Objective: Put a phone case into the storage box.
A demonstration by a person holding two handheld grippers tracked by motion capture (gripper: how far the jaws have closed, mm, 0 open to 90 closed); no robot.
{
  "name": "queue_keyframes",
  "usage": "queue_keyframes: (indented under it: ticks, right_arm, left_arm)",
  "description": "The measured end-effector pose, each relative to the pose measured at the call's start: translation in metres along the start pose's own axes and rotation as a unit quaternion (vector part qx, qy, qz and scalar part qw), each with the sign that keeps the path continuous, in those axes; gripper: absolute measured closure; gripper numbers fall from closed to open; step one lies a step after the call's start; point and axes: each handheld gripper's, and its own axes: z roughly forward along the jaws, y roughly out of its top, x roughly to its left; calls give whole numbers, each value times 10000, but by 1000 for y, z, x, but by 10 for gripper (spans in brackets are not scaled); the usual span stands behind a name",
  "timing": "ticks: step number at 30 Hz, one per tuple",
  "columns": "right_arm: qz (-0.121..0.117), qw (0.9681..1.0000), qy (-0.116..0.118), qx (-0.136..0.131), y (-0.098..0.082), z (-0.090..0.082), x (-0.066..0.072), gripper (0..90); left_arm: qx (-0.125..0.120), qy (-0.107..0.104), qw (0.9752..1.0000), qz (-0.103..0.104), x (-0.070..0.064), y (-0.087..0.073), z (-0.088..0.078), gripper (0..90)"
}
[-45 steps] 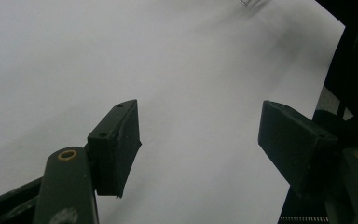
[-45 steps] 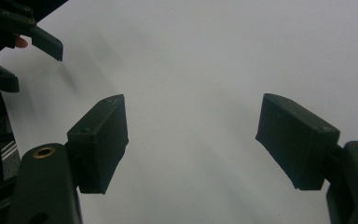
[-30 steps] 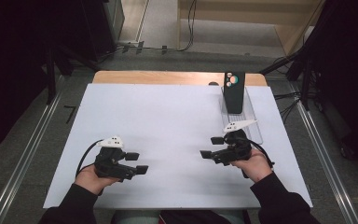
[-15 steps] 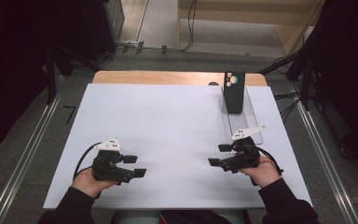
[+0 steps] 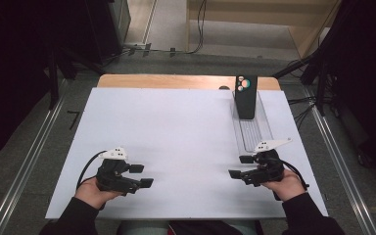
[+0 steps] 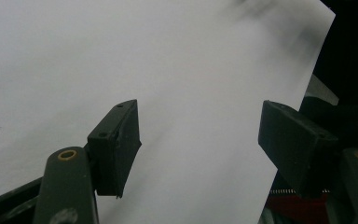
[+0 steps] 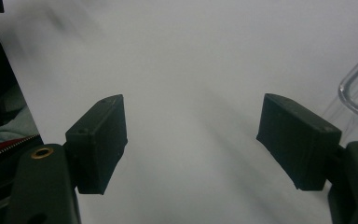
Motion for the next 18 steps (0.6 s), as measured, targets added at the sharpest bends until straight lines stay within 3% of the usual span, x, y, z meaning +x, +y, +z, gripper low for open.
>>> queue_keyframes:
  ticks: [18]
  right_arm:
    - [70, 9997, -243, -18, -16, -11, -9, 220]
  left_arm:
    - [31, 28, 10000, -48, 1, -5, -5, 297]
